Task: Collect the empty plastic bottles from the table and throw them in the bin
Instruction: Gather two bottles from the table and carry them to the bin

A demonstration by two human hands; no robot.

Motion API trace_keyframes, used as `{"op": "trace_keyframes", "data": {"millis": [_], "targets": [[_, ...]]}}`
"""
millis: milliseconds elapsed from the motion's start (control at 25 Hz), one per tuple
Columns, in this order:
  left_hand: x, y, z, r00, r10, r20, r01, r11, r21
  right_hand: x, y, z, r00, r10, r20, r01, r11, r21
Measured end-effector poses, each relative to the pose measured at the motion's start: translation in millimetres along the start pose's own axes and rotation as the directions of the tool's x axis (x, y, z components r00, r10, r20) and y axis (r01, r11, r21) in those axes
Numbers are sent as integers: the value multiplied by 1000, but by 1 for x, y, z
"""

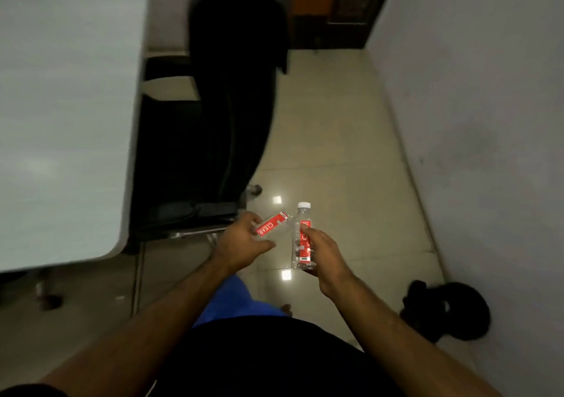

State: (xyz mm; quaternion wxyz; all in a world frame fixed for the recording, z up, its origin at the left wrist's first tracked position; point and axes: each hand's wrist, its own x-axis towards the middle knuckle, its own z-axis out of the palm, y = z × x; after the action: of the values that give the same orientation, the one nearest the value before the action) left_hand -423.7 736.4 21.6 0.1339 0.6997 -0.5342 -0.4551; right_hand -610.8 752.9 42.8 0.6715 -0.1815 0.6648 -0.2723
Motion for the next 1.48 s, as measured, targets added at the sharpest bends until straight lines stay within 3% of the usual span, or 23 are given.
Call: {"op": "trace_keyframes", "data": {"millis": [160,280,440,560,640,800,880,1040,1080,1200,1280,1360,1480], "targets": [[25,91,84,967,233,98,-240,968,66,-5,-2,-113,973,-37,-227,91,969,230],[50,152,139,892,369,263,-412,902,131,-3,-3,-181,921,-11,-390,178,901,395],[83,242,218,726,484,489,-615,775,146,1,-4,-267,816,79,-573,296,794,531],[101,305,271,556,529,641,-687,727,-5,0,-13,-321,744,174,-645,346,726,594],[108,348,314,454,493,742,-646,756,-107,-3,-18,-357,691,241,-681,395,663,636],[111,420,403,339,277,899,-367,919,-145,-2,-10,-413,602,373,-706,490,525,696],[102,440,448,255,155,954,-235,967,-95,-1,5,-435,587,450,-673,522,425,739],[79,454,540,50,-98,994,-144,984,104,6,41,-475,597,547,-587,598,186,780],[72,455,560,35,-180,983,-140,973,183,8,51,-485,589,568,-575,612,151,776],[54,457,612,124,-370,921,-120,916,384,19,76,-511,561,625,-542,638,91,765],[38,458,642,153,-386,910,-205,888,411,25,90,-529,544,654,-526,650,67,757],[22,456,674,154,-383,911,-403,817,412,37,105,-548,528,682,-506,670,32,742],[21,447,731,82,-366,927,-679,660,321,65,124,-571,503,734,-456,718,-61,693]]}}
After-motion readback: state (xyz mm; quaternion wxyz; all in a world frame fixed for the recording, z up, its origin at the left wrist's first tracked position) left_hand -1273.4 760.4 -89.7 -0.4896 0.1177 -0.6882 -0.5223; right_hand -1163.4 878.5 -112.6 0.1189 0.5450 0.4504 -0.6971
